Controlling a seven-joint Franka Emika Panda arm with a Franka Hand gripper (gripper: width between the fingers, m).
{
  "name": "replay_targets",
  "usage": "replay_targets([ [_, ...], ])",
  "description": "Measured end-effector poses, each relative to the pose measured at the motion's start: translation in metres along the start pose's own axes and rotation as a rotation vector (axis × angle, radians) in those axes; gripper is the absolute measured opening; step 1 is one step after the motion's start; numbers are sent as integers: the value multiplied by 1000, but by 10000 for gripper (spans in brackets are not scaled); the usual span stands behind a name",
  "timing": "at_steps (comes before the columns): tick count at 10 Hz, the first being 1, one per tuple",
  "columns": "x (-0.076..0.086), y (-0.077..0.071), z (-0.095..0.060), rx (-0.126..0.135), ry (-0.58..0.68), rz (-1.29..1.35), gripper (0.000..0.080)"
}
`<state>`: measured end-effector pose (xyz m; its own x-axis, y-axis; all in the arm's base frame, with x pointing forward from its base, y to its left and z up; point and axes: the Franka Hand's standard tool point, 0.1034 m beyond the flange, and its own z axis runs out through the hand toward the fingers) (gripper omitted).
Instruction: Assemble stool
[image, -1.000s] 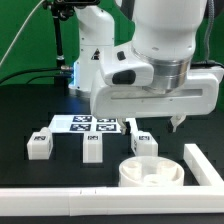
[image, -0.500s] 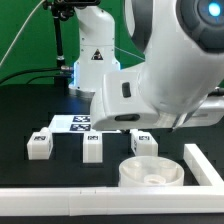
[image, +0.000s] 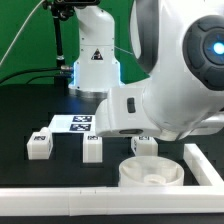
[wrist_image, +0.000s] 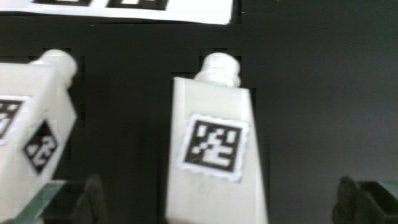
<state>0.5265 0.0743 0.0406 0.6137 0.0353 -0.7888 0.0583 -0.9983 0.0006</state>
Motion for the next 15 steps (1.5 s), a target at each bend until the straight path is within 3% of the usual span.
replay_targets([
  [3,8,-2,22,-5,-38,5,648],
  [6,14,-1,27,-3,-26,6,648],
  [8,14,-1,27,-3,-26,6,405],
  [9,14,-1,27,-3,-26,6,405],
  [10,14,-1,27,-3,-26,6,324],
  [15,13,0,23,-2,-24,-8,324],
])
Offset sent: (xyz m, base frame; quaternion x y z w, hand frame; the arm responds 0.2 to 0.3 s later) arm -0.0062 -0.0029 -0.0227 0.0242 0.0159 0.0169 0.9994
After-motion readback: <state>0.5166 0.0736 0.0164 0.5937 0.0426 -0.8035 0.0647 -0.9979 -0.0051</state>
